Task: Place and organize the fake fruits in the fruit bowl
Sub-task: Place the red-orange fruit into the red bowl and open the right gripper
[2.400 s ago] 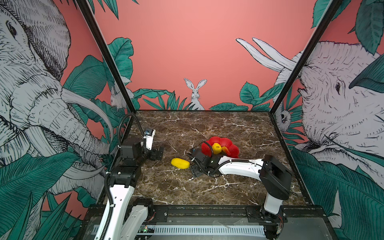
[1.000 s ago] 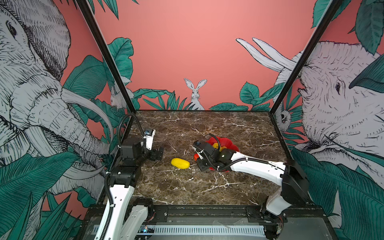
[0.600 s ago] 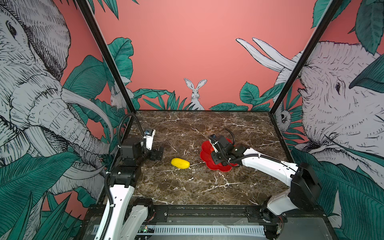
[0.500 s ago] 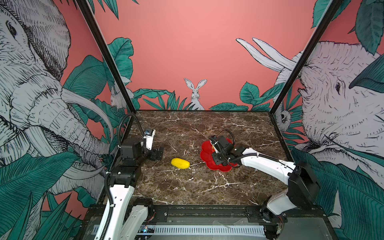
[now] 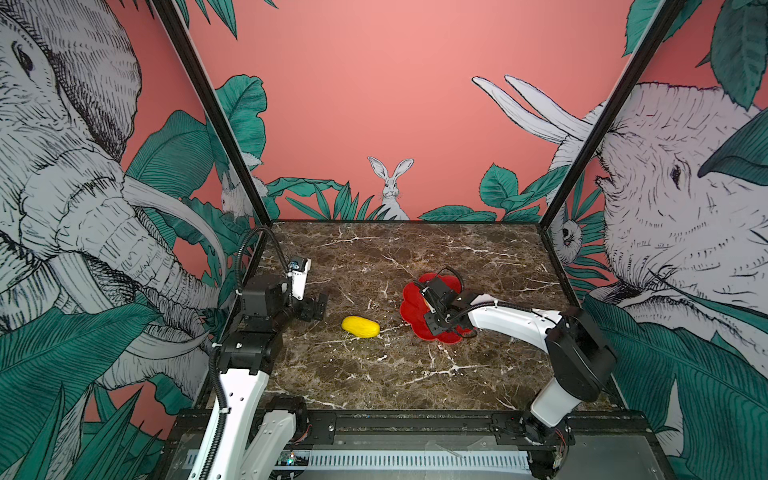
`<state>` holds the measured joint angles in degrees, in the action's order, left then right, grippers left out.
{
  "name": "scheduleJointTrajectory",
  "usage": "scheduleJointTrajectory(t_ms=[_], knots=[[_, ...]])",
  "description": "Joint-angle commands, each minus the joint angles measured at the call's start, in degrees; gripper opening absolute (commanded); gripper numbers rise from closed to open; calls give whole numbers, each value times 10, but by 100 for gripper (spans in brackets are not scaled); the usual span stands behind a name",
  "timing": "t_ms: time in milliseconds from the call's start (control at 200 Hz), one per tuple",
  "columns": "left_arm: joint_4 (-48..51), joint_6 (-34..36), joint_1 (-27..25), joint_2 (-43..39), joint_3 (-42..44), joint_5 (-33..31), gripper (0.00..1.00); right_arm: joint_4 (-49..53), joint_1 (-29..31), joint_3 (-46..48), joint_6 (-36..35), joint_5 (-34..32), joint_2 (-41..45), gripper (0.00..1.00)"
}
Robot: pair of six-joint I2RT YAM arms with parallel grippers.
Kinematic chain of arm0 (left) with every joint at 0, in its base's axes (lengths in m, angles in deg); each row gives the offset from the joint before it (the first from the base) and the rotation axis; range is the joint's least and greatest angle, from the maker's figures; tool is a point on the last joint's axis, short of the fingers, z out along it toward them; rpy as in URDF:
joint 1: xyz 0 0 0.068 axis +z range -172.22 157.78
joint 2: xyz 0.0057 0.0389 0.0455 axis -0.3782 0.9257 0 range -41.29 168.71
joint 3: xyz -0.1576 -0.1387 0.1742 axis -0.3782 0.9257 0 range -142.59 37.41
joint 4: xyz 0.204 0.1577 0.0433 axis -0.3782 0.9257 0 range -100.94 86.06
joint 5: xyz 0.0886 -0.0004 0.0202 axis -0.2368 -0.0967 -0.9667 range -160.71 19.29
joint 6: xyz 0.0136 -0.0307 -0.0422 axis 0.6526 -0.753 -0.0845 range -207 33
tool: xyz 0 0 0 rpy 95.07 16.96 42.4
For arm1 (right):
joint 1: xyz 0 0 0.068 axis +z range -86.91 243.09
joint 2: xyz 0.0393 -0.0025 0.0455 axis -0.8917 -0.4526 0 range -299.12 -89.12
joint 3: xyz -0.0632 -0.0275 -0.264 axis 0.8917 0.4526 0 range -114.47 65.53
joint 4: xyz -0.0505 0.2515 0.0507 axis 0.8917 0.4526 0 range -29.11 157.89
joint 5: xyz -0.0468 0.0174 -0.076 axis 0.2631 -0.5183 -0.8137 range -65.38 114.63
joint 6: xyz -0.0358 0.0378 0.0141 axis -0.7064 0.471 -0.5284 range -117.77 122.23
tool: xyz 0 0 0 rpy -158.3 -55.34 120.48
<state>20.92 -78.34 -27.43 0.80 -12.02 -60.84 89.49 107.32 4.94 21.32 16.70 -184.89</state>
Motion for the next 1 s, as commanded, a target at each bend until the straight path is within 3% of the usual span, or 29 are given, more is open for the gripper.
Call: scheduleJointTrajectory(t_ms=[0,295,595,675,830,991], knots=[[0,9,-2,-2,4,4,100,-6,-5,-7,11,-11,-10,16],[0,9,-2,-2,4,5,100,-2,-5,-24,7,-18,-25,36],[-1,9,-1,-3,4,5,100,42,-5,-62,-19,-17,35,58],[0,9,-2,-4,4,5,100,48,-2,-74,-31,1,61,68],[0,9,-1,-5,5,5,100,-1,34,-88,-92,49,80,99],[0,9,-1,-2,3,5,100,-34,78,-162,-155,116,-3,100]])
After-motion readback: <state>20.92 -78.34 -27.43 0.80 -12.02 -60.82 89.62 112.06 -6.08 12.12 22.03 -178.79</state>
